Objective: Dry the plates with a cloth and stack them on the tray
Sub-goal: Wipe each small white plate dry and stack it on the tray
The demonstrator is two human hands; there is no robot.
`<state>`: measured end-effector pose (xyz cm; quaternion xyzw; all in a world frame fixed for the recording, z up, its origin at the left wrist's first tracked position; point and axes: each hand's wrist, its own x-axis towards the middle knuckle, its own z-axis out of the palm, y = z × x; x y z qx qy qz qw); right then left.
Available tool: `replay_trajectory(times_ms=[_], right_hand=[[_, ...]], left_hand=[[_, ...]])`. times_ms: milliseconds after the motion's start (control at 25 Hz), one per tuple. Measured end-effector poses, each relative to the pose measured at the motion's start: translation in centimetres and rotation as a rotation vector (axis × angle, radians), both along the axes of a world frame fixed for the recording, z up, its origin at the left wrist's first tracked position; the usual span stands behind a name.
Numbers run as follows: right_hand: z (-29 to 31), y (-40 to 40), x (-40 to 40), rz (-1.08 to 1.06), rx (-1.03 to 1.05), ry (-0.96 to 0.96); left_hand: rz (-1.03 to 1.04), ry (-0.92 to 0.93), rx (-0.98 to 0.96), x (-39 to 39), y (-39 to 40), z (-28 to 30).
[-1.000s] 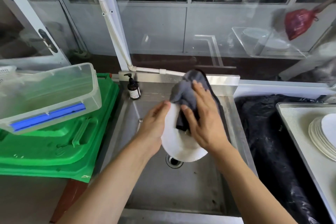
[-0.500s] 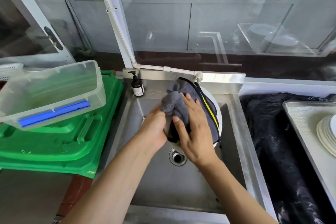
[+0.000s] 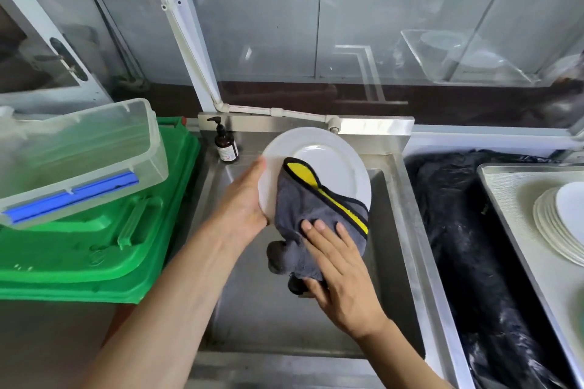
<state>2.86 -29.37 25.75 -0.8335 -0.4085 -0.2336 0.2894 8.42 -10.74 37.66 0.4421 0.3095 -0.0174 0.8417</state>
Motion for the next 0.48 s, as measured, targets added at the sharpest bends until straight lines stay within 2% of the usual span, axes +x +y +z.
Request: replay_trajectory(times_ms=[120,320,480], right_hand=[[-0.3,-0.4,0.3,-0.127,0.189,0.122],[0.9,-0.5,2.1,-0.416,0.665,0.582],[3.2,-1.0,5.7,-0.395,0.653,0.597]], left_hand=[[-0.005,-0.06,0.005,0.1,0.3,0.1],[-0.054,-0.036,0.045,-0.5,0.1,1.0],[-0.059,-0.058,0.053,-0.6,-0.8,1.0]])
